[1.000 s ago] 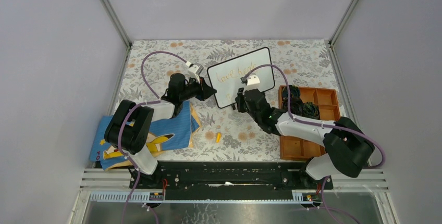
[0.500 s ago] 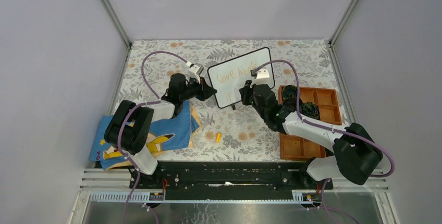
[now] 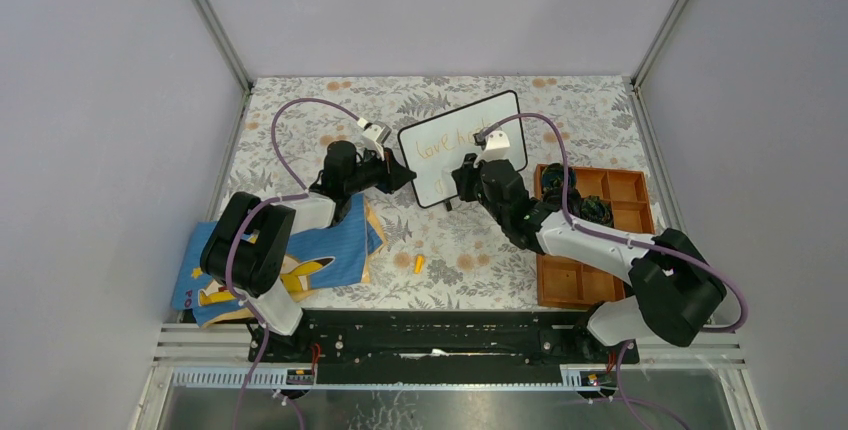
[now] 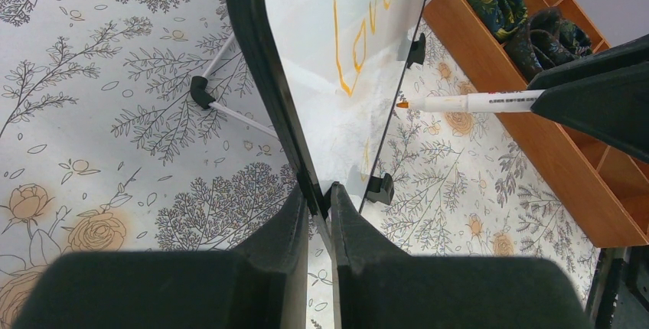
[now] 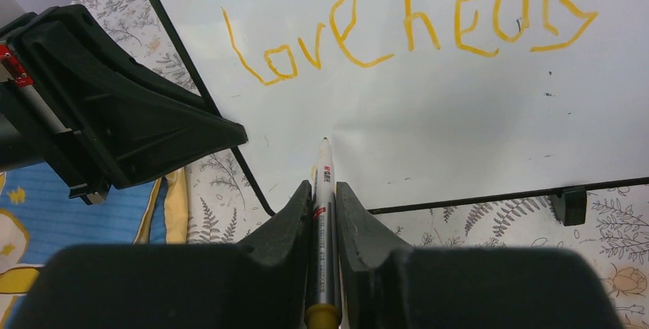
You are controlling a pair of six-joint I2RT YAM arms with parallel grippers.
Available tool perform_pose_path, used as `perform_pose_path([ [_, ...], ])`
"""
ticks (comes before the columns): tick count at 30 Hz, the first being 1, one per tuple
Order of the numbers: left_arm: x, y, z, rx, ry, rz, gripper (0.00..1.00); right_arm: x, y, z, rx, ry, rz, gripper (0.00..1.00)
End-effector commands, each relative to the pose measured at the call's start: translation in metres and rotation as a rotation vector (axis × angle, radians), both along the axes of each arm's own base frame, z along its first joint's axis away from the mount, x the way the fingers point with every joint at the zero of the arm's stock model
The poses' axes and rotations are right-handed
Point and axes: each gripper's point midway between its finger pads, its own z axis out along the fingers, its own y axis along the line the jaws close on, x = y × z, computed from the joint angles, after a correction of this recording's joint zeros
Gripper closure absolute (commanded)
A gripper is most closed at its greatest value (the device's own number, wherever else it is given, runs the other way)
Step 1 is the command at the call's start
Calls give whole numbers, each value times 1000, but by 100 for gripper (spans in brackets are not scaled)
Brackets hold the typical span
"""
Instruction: Write a sentence on the whiteboard
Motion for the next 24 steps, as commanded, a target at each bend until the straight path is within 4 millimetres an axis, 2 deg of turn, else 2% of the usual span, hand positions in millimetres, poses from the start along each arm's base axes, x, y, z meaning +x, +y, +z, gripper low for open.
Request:
perform_pose_path([
  [1,-7,13,-38,124,60,30,100,11,10,28,65,-62,4,100],
  [24,-7,15,-41,133,62,37,100,22,11,16,43,-42,-41,100],
])
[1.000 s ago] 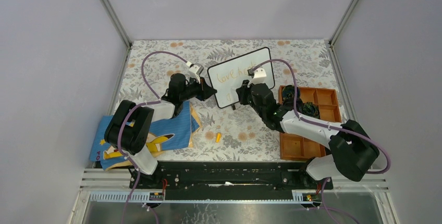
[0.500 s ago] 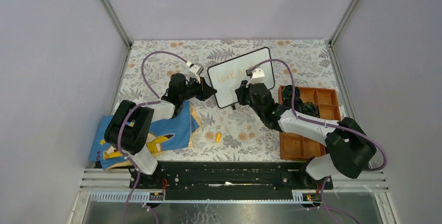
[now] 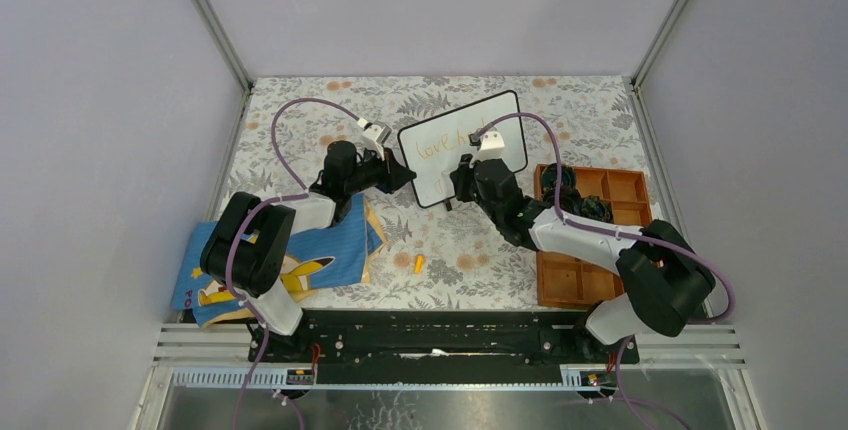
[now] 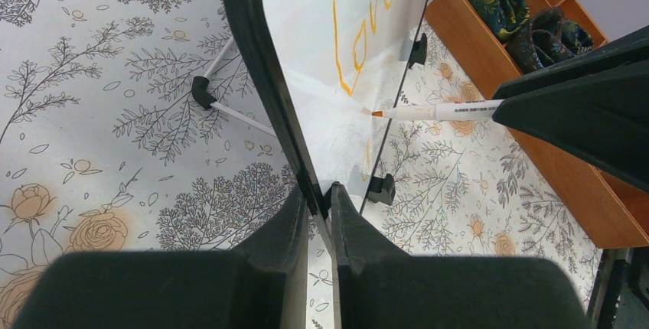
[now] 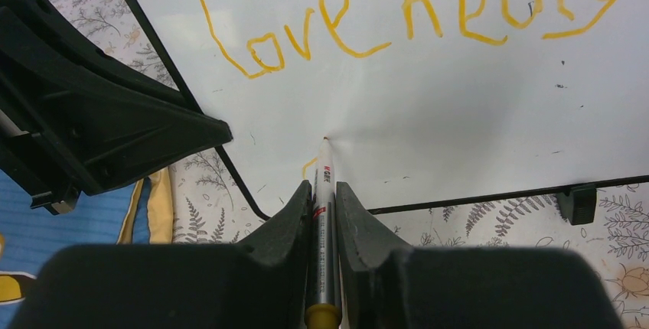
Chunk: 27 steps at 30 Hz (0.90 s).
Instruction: Write a sentence on the whiteboard
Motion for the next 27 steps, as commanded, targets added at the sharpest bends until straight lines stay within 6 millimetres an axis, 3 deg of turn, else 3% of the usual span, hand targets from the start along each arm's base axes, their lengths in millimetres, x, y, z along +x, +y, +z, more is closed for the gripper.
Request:
perform_pose_path([
  [1,-7,15,-41,131,64,36,100,16,8,29,62,-65,-31,100],
  [27,-7,14,-41,133,66,37,100,-7,-12,-18,-1,50,-47,100],
])
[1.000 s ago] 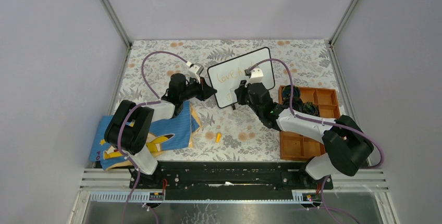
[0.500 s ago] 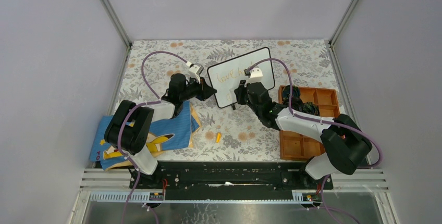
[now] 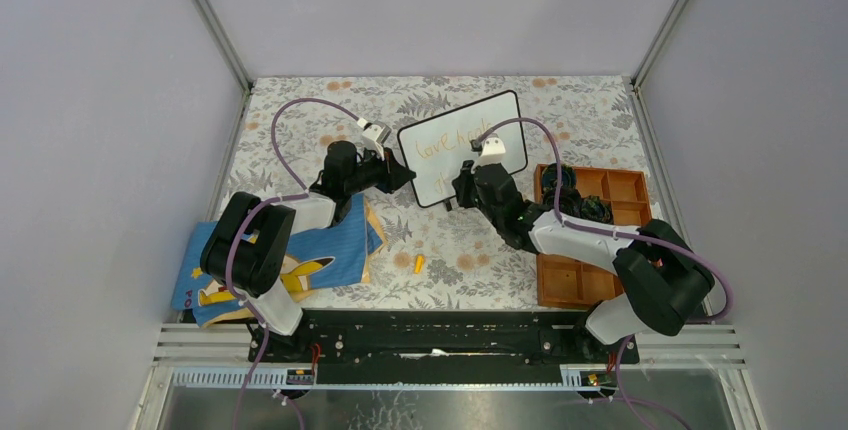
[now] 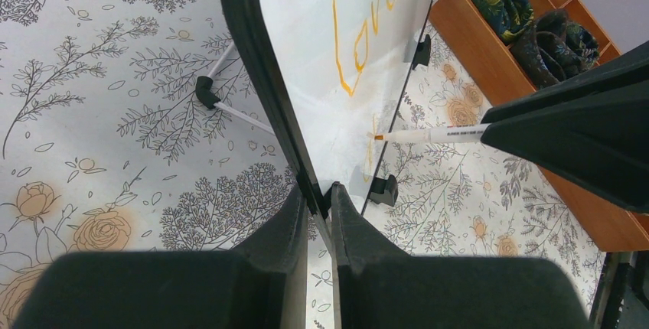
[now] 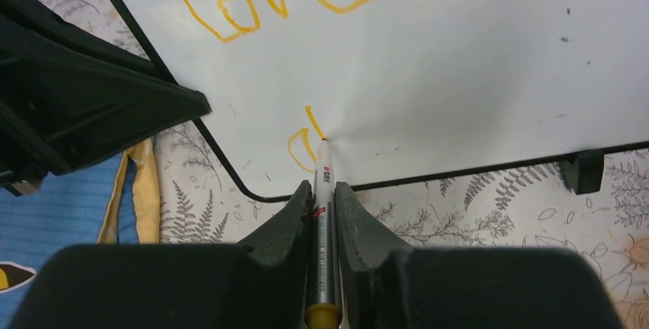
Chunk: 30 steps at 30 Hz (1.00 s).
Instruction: Write a sentence on the whiteboard
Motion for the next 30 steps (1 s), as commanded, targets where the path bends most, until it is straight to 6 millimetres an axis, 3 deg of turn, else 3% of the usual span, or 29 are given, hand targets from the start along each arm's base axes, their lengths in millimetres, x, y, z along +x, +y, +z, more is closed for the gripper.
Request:
perform_pose_path([
  [1,-9,13,-41,130,68,26,100,-3,-9,-3,-2,11,-32,100],
  [9,-9,13,-41,130,67,26,100,-8,-12,-12,-9,35,-31,100],
  [16,-9,13,-42,133,69,26,100,-7,-22,-6,-23,21,-68,100],
  [22,-9,12,-42,133,68,25,100,-6,-23,23,39,-51,-76,100],
  [30,-9,13,-41,136,64,28,100,3,-11,58,106,-102,-53,100],
])
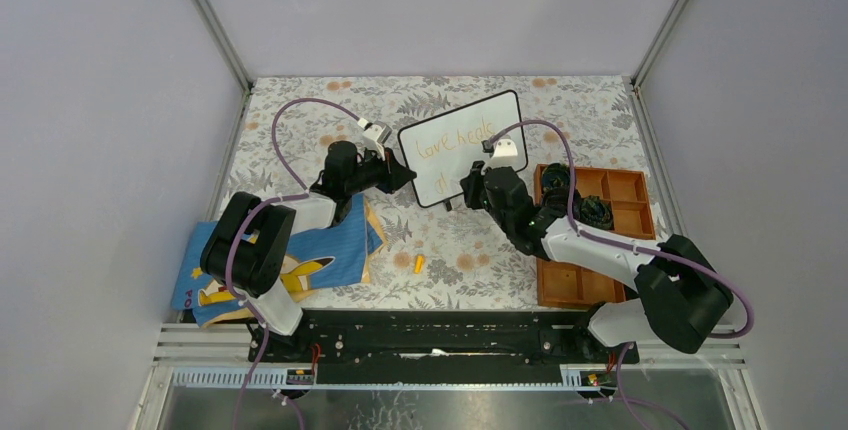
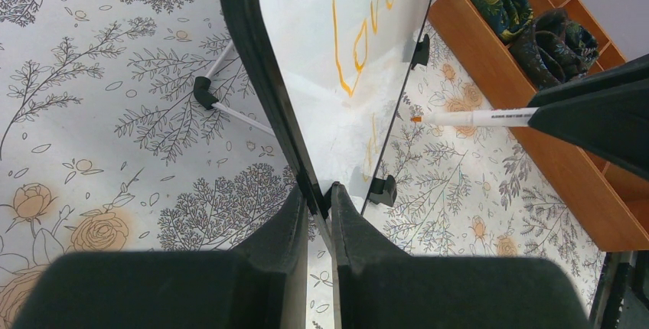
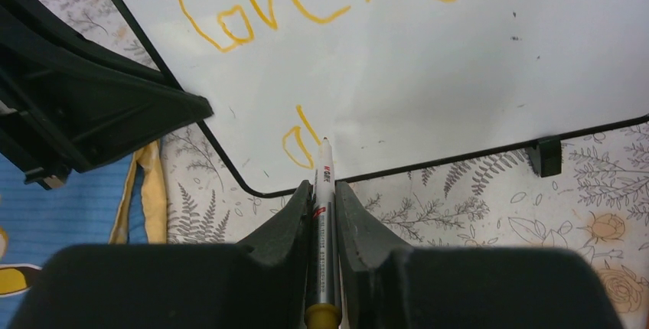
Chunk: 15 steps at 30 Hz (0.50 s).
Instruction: Write a sentence on the whiteboard
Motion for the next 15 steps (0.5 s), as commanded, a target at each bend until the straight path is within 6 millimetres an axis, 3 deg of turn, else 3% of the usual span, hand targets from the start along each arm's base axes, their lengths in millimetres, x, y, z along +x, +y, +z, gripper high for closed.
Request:
perform_pose_path([
  [1,-9,15,-41,135,65,32,100,18,11,49,99,-99,-13,100],
  [8,-9,15,-41,137,63,33,100,25,20,57,120,-102,6,100],
  [15,-9,15,-41,139,63,33,100,29,20,51,113,-89,3,100],
])
